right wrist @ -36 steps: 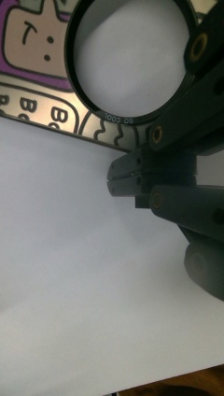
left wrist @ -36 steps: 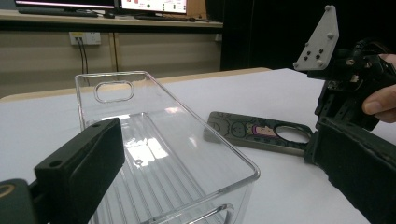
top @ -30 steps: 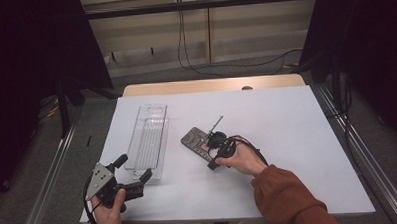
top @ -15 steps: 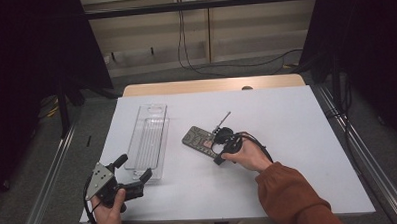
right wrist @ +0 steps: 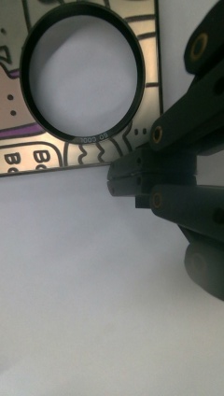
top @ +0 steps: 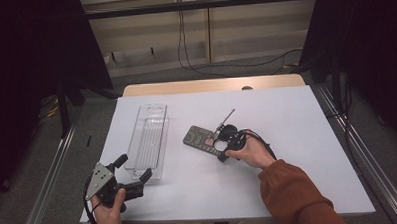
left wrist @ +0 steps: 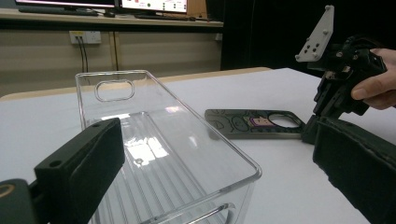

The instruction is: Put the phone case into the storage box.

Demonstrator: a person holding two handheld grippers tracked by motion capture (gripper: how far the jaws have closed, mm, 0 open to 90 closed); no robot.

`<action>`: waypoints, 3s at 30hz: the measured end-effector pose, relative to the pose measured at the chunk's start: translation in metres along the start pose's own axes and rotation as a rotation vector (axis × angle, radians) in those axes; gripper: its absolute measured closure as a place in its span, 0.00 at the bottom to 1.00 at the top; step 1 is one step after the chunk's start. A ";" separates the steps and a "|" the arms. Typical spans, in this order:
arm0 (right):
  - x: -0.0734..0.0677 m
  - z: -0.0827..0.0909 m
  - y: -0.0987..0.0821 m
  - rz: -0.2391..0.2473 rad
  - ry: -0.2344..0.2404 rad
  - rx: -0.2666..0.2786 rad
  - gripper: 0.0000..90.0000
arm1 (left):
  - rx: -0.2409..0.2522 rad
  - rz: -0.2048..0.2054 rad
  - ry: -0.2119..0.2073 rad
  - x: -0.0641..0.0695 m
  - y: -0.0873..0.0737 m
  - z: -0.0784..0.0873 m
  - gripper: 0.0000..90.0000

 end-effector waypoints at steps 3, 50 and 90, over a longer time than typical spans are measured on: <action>0.003 0.001 0.001 0.001 -0.009 -0.001 1.00 | 0.003 0.005 0.002 0.000 0.000 0.000 0.02; 0.013 0.015 0.022 -0.032 0.002 0.087 1.00 | 0.008 -0.003 -0.006 0.001 0.001 -0.001 0.02; 0.020 -0.004 0.133 -0.079 -0.092 0.132 1.00 | 0.016 -0.005 -0.011 -0.002 0.001 0.000 0.03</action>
Point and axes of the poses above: each handheld gripper's, and its own axes: z roughly backward along the jaws, y roughly out of its top, x roughly to its right, the point moved 1 cm from there along -z, roughly forward along the jaws, and after that the axes turned 15 degrees about -z, right-handed, at the moved point
